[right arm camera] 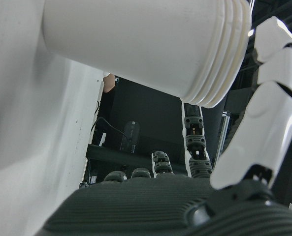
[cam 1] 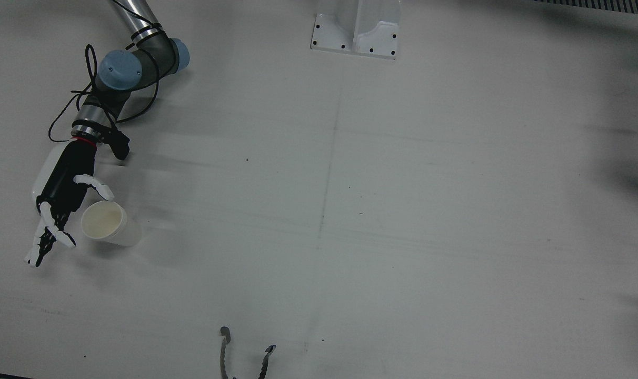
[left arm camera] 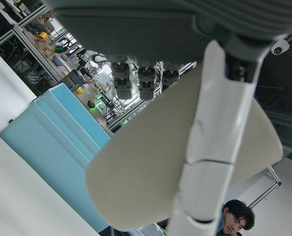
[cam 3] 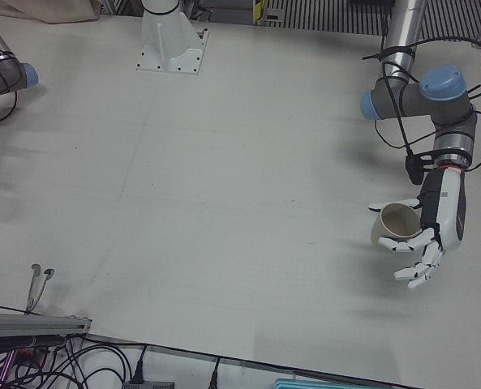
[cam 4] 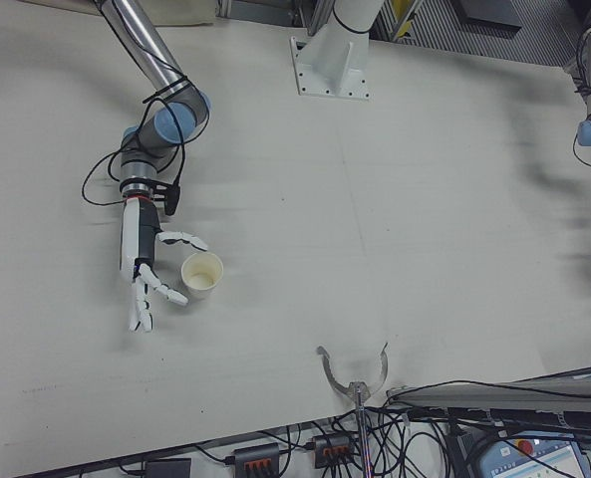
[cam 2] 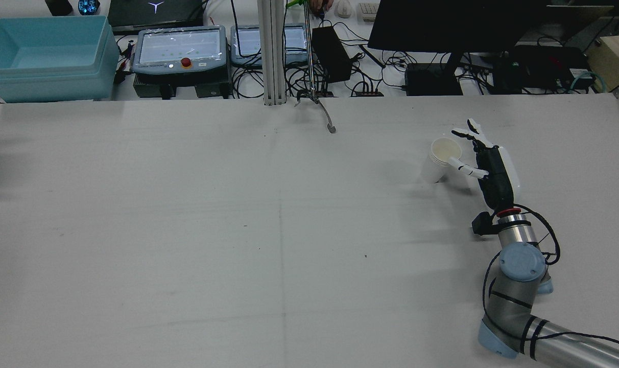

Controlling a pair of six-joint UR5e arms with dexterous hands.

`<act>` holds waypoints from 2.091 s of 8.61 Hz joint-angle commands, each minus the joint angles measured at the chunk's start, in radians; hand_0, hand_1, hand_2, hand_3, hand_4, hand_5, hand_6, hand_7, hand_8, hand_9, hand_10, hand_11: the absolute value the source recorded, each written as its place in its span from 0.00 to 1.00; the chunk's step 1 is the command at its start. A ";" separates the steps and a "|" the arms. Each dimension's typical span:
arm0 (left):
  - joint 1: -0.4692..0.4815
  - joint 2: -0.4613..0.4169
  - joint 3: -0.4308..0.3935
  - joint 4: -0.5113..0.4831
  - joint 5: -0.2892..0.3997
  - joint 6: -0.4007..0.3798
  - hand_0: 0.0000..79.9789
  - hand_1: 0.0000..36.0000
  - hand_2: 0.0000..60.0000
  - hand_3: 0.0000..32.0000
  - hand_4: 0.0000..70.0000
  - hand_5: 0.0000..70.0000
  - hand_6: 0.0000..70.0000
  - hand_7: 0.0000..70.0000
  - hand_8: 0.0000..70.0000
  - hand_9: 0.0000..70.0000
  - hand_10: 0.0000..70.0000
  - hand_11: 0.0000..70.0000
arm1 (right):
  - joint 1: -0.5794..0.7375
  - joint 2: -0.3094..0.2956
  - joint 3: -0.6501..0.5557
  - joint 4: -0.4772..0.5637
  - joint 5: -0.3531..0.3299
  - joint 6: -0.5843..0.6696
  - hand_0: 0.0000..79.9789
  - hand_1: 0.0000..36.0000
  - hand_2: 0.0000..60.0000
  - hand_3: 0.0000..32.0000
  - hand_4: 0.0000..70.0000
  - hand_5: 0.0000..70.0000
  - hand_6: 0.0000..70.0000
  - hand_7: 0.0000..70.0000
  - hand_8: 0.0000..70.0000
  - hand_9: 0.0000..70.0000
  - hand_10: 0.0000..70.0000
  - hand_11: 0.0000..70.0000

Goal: Pour water

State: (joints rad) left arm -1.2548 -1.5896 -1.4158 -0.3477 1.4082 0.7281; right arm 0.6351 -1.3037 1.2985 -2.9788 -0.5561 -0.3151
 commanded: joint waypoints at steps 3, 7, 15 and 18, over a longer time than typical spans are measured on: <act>0.000 -0.003 -0.002 0.001 0.000 -0.003 1.00 0.60 0.00 0.00 0.71 0.49 0.19 0.43 0.17 0.25 0.16 0.26 | -0.003 0.060 -0.064 -0.003 0.001 -0.006 0.57 0.36 0.32 0.00 0.26 0.23 0.07 0.13 0.00 0.01 0.00 0.00; 0.000 -0.003 0.000 0.003 -0.002 -0.001 1.00 0.61 0.00 0.00 0.71 0.49 0.19 0.42 0.18 0.25 0.16 0.26 | -0.021 0.064 -0.064 -0.003 -0.001 -0.006 0.57 0.35 0.32 0.00 0.26 0.23 0.07 0.13 0.00 0.01 0.00 0.00; -0.009 -0.003 -0.005 0.003 0.000 -0.003 1.00 0.61 0.00 0.00 0.70 0.49 0.19 0.42 0.17 0.24 0.16 0.26 | -0.020 0.075 -0.064 -0.006 0.001 -0.007 0.58 0.42 0.38 0.00 0.34 0.27 0.10 0.18 0.00 0.02 0.00 0.00; -0.012 -0.001 -0.005 0.003 0.006 -0.013 1.00 0.60 0.00 0.00 0.70 0.49 0.19 0.42 0.17 0.24 0.16 0.26 | -0.020 0.084 -0.064 -0.006 0.001 -0.007 0.61 0.55 0.55 0.00 0.38 0.37 0.18 0.38 0.02 0.06 0.00 0.00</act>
State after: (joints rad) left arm -1.2650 -1.5913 -1.4200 -0.3458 1.4118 0.7236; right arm 0.6151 -1.2268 1.2349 -2.9850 -0.5553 -0.3220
